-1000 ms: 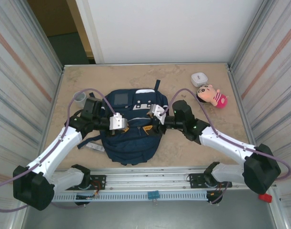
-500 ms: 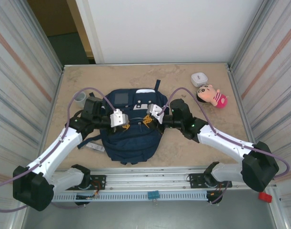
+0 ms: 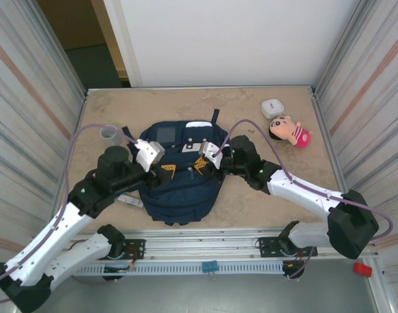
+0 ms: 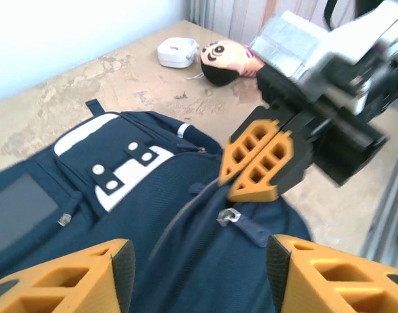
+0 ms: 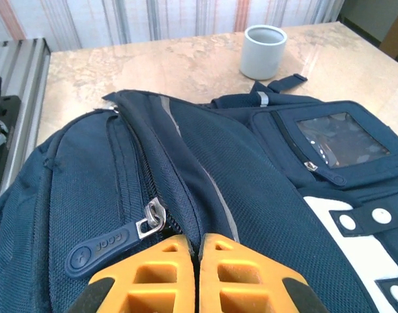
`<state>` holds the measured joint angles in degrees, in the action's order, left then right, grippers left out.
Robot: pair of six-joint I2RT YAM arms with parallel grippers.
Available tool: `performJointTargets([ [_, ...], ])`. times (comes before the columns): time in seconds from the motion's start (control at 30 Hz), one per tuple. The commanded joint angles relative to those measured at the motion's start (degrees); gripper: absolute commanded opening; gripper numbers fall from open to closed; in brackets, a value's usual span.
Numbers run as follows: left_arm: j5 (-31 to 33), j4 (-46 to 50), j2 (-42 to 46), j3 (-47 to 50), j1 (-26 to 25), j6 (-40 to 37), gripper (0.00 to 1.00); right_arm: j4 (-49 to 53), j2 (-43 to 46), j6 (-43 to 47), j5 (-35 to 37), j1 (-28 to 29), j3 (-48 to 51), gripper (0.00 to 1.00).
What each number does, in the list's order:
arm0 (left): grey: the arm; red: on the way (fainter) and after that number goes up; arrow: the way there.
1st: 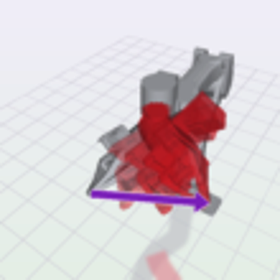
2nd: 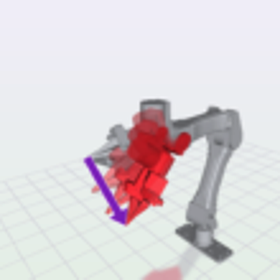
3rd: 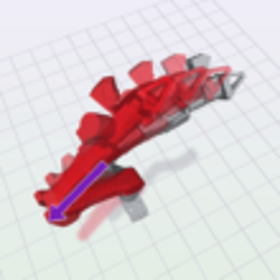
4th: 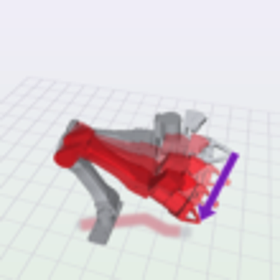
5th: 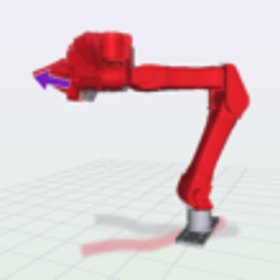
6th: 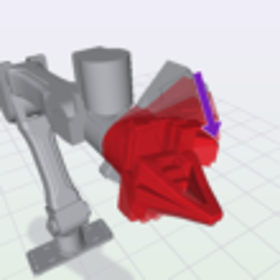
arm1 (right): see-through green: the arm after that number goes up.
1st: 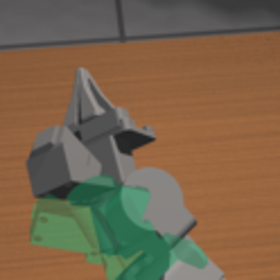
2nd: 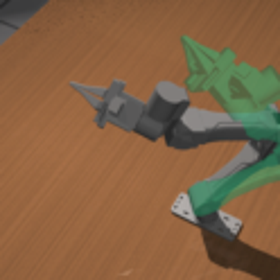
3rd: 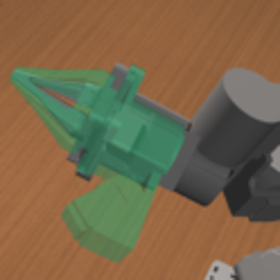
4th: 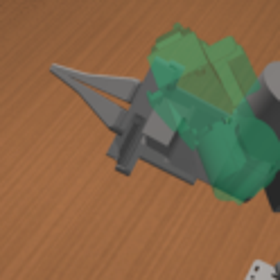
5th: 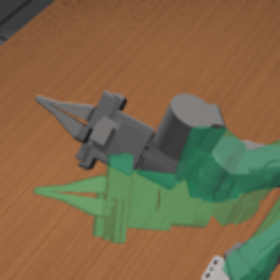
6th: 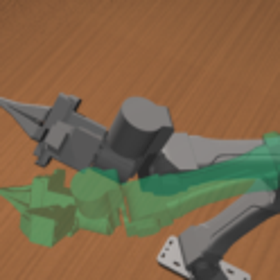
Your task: Pack books, pencil case, and school supplies into a backpack
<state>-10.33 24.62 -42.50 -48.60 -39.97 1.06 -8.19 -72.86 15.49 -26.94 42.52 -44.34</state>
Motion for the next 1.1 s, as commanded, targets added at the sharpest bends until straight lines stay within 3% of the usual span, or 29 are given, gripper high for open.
performJointTargets([
  [0.0,15.5,5.4,0.3,1.0,-7.8,18.0,0.57,-3.7,-0.4,-1.2,-1.4,-0.1,-2.9,0.0],
  [0.17,29.5,10.1,-8.1,-3.9,-21.1,20.9,0.58,-3.2,-0.3,-1.3,-5.3,-0.6,-2.8,0.0],
  [0.33,37.0,16.0,-21.2,-12.5,-26.7,20.6,0.63,-2.9,0.2,-1.4,-6.5,-0.8,-2.6,0.0],
  [0.67,42.1,13.6,-28.8,-14.0,-27.0,21.5,0.57,-3.4,1.7,-1.4,-9.4,-1.6,-1.3,0.0],
  [0.77,41.7,10.7,-29.6,-12.8,-26.9,21.5,0.5,-3.7,1.4,-1.6,-10.8,-1.7,-1.3,0.0],
  [0.83,41.3,9.7,-30.0,-12.7,-26.4,22.3,0.4,-3.7,1.3,-1.7,-11.5,-1.8,-1.5,0.0],
  [1.07,33.8,7.0,-26.9,-9.0,-22.9,24.5,0.18,-3.1,1.4,-1.6,-11.8,-2.2,-1.3,0.0],
])
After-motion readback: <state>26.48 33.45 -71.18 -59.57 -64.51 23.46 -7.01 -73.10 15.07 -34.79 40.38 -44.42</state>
